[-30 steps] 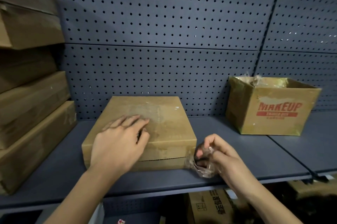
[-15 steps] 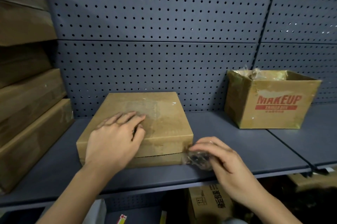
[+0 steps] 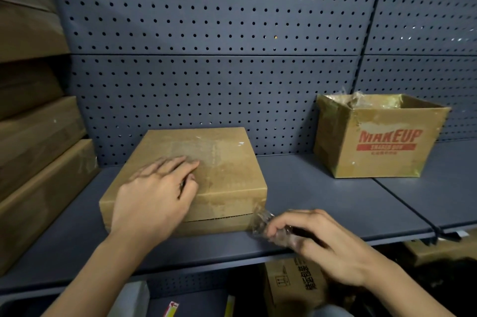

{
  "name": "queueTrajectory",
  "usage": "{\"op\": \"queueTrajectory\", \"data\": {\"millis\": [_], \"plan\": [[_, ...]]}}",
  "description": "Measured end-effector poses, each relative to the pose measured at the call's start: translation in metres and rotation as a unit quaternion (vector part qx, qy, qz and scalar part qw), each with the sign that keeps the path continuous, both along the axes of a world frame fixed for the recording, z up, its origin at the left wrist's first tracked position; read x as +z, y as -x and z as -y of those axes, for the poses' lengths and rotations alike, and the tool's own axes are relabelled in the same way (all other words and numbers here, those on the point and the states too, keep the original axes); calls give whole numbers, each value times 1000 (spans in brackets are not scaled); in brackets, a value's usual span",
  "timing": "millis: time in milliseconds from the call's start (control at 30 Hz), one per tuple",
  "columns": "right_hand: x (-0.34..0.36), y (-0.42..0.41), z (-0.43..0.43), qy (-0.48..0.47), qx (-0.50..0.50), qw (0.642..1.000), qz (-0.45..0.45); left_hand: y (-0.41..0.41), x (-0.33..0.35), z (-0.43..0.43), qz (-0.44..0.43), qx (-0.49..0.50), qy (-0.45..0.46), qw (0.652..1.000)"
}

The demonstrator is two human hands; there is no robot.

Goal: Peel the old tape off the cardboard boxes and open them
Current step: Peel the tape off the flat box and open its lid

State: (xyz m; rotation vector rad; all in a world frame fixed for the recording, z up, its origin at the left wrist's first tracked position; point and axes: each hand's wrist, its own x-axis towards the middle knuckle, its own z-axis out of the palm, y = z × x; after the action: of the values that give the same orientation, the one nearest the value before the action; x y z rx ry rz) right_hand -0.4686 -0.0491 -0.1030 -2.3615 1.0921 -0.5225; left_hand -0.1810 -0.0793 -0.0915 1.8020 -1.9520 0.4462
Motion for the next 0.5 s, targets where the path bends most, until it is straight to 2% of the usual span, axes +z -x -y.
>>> {"op": "queueTrajectory", "data": {"millis": [100, 233, 500], "plan": [[1, 1, 2, -53, -6, 998, 40, -1, 0, 0, -4, -1, 2, 1000], [-11, 2, 12, -3, -87, 994, 59, -2, -1, 1, -6, -2, 0, 1000], [-18, 10, 13, -2, -157, 971, 179, -4, 0, 1, -22, 4, -20, 1000]]}}
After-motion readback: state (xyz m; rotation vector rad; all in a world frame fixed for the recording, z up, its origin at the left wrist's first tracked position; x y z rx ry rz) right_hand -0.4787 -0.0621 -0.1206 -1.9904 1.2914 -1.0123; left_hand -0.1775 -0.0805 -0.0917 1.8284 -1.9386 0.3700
